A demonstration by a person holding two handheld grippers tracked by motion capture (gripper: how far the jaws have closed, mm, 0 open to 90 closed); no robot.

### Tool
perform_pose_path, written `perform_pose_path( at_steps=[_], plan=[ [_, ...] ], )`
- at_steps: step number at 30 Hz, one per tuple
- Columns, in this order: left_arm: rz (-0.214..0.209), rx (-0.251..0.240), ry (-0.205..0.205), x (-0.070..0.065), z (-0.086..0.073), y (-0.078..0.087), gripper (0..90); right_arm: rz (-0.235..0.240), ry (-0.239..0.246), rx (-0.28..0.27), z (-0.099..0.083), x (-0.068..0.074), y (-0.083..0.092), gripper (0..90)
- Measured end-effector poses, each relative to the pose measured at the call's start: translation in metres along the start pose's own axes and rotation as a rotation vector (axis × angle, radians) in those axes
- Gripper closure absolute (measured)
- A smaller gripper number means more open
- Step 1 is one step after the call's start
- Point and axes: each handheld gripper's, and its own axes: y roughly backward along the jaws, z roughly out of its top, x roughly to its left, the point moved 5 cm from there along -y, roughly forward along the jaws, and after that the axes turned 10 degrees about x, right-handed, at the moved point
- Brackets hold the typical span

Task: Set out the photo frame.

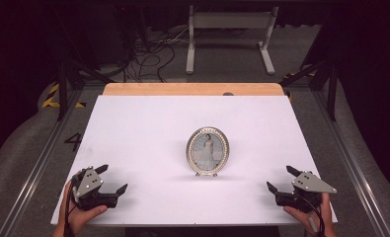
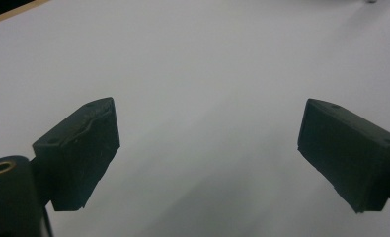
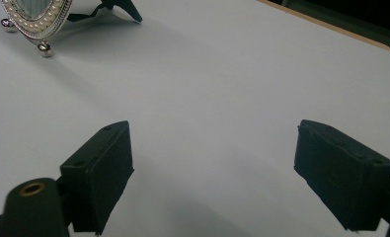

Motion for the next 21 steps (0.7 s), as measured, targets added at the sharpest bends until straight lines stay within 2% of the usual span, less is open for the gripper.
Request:
perform_pose_path(
  at_steps=[6, 9, 11, 21],
  plan=[
    [0.0, -0.018, 0.018, 0.0025, 0.0008, 0.0029, 9.2, -0.006, -0.008, -0.011, 0.0004, -0.0021, 0.0017, 15.4],
    [-0.027, -0.022, 0.048, 0.0037, 0.0005, 0.0012, 8.7, -0.014, -0.006, 0.001, -0.0024, -0.0032, 0.0014, 15.4],
    [-0.029, -0.03, 0.064, 0.0048, 0.0004, 0.0017, 8.7, -0.02, -0.008, 0.004, -0.0036, -0.005, 0.0012, 15.5],
    [-0.001, -0.015, 0.06, 0.0059, -0.0002, 0.0017, 8.7, -0.031, -0.013, 0.004, -0.0044, -0.0074, 0.0021, 16.0]
  ],
)
